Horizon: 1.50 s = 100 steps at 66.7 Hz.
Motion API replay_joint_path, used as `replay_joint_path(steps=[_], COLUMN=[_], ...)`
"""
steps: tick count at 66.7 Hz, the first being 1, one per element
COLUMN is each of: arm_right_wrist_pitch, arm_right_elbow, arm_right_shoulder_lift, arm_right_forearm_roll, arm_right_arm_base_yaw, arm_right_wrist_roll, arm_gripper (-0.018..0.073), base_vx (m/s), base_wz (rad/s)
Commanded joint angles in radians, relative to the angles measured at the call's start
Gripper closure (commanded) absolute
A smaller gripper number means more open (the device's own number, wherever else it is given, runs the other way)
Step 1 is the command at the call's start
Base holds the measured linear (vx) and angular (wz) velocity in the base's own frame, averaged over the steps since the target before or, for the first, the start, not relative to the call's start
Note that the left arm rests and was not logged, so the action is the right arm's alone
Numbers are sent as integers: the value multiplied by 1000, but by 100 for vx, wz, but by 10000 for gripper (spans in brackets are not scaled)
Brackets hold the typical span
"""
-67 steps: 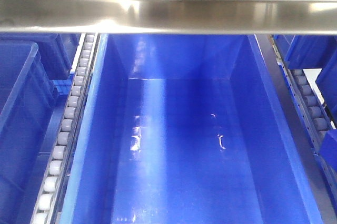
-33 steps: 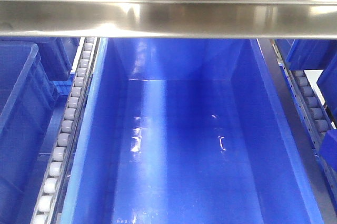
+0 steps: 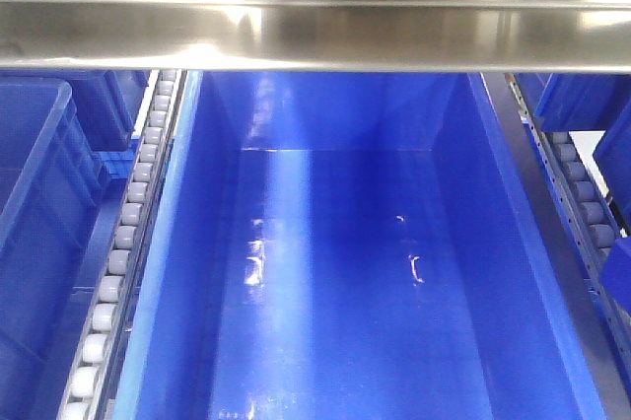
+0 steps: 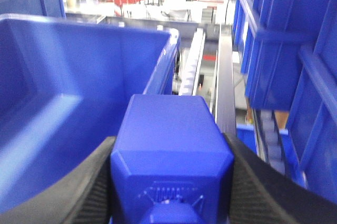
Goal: Pour parts from conveyor to right shelf
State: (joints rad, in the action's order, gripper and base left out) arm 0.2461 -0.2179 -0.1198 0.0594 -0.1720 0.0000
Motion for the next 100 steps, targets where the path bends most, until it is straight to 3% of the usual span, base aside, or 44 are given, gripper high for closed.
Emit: replay_joint_path(steps=[1,10,29,41,51,64,86,100], arm_right_wrist_pitch=[-97,-97,-54,-35,63,213,558,681], arm_right_elbow=[-29,-46,-199,-338,-472,-674,-1089,-1286], arm_right_shoulder_lift=[-10,-15,-240,-460,-652,-957,-1411,-1616], arm_right_forearm_roll=[-45,-67,-74,-59,-59,-59,-59,-59], arm_right_arm_base_yaw=[-1,-1,-9,-150,-274,-369,-377,-377], arm_right_wrist_roll=[53,49,-172,-205,-278,-237,-92,9], arm_gripper=[566,564,560,556,550,545,532,522], base_vx=[0,0,0,0,0,0,0,0], base_wz=[0,0,0,0,0,0,0,0])
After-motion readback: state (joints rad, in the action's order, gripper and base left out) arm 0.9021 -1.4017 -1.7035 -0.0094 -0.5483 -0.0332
